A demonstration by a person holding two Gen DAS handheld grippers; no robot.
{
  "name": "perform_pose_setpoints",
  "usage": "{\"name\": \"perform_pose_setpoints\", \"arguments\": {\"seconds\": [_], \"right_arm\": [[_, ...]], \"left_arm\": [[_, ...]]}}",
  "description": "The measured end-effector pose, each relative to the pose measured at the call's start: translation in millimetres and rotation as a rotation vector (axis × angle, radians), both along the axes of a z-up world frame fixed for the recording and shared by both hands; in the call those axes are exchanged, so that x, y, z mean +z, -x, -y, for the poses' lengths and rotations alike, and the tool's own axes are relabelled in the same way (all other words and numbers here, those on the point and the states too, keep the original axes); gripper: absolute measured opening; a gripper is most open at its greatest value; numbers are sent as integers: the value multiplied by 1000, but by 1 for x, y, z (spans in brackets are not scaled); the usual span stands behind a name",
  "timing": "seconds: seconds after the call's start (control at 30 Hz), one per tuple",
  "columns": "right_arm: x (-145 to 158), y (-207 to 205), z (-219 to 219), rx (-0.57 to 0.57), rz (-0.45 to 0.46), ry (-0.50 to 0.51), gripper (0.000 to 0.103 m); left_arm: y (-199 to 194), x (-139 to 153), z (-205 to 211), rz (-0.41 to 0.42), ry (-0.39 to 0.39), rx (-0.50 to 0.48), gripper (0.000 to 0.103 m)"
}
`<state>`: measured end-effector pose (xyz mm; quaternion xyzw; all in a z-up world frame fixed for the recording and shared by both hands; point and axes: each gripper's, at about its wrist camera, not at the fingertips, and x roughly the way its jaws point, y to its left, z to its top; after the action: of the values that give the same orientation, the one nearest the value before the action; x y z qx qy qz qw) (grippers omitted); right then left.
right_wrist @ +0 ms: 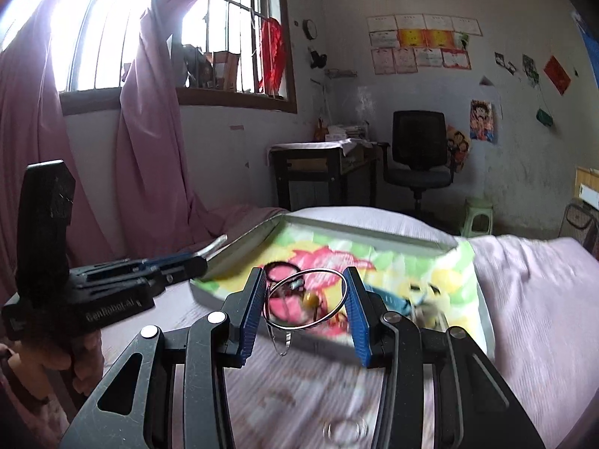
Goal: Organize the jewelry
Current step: 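Carry the keychain and silver ring into the box and open both tools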
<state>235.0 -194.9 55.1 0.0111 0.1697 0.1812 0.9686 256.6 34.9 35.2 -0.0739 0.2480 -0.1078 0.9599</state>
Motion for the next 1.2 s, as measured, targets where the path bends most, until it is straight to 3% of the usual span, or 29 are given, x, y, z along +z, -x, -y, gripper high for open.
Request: {"name": "perform_pose_setpoints", "arguments": {"seconds": [0.13, 0.4, 0.7, 0.97, 1.2], "right_arm": [[-4, -20, -4, -26, 1, 8, 38], [-22, -55, -15, -42, -88, 19, 38], [-43, -67, -14, -64, -218, 46, 38], [-46, -67, -8, -71, -248, 30, 39], [-45, -63, -6, -81, -254, 29, 43]], "left_arm": [[-18, -4, -5, -34, 1, 9, 15], [-40, -17, -2, -99, 4, 12, 15], [-46, -23, 4, -141, -28, -16, 15], [-44, -22, 4, -145, -29, -25, 15], [-37, -20, 4, -135, -24, -35, 26]]}}
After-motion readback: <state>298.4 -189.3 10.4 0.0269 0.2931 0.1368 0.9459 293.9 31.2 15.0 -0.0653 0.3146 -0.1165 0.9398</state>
